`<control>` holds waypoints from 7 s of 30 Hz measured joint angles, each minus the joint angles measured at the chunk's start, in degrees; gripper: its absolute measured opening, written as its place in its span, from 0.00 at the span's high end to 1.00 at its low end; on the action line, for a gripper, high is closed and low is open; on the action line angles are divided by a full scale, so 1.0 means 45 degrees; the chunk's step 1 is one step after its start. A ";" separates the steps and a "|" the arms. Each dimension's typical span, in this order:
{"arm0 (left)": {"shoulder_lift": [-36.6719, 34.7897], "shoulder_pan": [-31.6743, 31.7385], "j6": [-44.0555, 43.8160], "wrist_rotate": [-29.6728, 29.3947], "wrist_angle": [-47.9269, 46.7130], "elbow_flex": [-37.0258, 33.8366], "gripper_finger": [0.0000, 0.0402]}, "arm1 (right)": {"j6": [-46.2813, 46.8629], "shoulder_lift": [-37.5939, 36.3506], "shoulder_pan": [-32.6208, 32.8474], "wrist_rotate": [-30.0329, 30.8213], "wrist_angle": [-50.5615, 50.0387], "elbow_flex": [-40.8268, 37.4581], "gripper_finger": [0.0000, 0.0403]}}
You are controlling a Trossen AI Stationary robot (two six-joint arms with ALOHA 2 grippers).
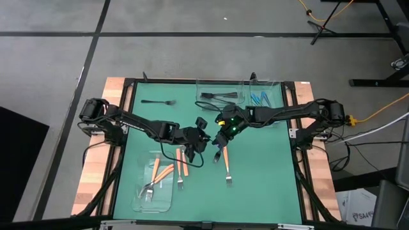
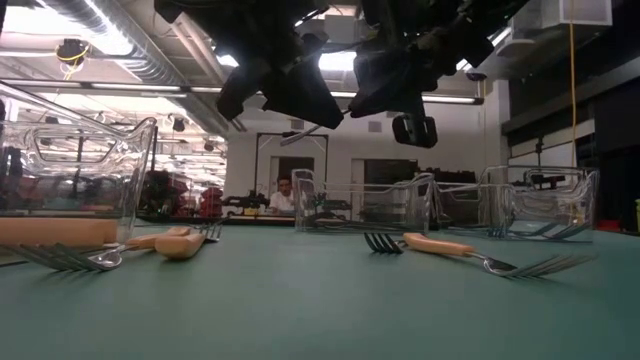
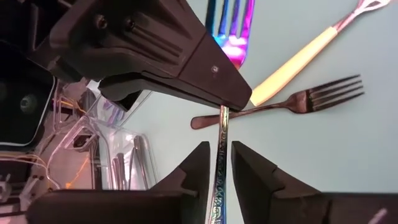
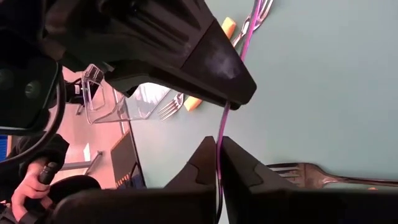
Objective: Sort silverware by color (type)
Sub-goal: Put the blue fork into the top right transparent bin, then put the orange fork into the bottom transparent bin
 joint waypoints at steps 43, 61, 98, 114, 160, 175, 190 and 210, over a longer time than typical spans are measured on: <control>-0.1035 -0.0073 -0.1184 -0.0855 0.1179 0.0010 0.81 | -0.2679 -0.6317 -0.4790 0.4986 -0.6478 0.0005 1.00; -0.1035 -0.0070 -0.1309 -0.0855 0.1179 0.0010 0.81 | -0.3352 -0.7038 -0.6740 0.8672 -1.0232 -0.0955 1.00; -0.1035 -0.0068 -0.1757 -0.0622 0.1179 0.0005 0.81 | -0.3985 -0.4279 -0.9010 0.8109 -0.5852 -0.5984 1.00; -0.1035 -0.0068 -0.1757 -0.0620 0.1179 0.0000 0.81 | -0.3981 -0.4027 -0.9010 0.8118 -0.5828 -0.5965 0.93; -0.1044 0.1445 -1.2119 0.4329 -0.6318 0.2676 0.81 | -0.3977 -0.4012 -0.9010 0.8108 -0.5863 -0.5979 0.82; -0.0995 0.1294 -1.4828 0.5786 -0.9594 0.2676 0.81 | -0.3977 -0.4012 -0.9010 0.8108 -0.5887 -0.5979 0.82; -0.0207 0.2063 -1.2049 0.5488 -0.9815 0.2665 0.81 | -0.3981 -0.4012 -0.9005 0.8107 -0.5892 -0.5979 0.82; 0.1921 0.1348 0.1196 0.5322 -0.9794 0.2667 0.81 | -0.3981 -0.4012 -0.9005 0.8101 -0.5877 -0.5984 0.82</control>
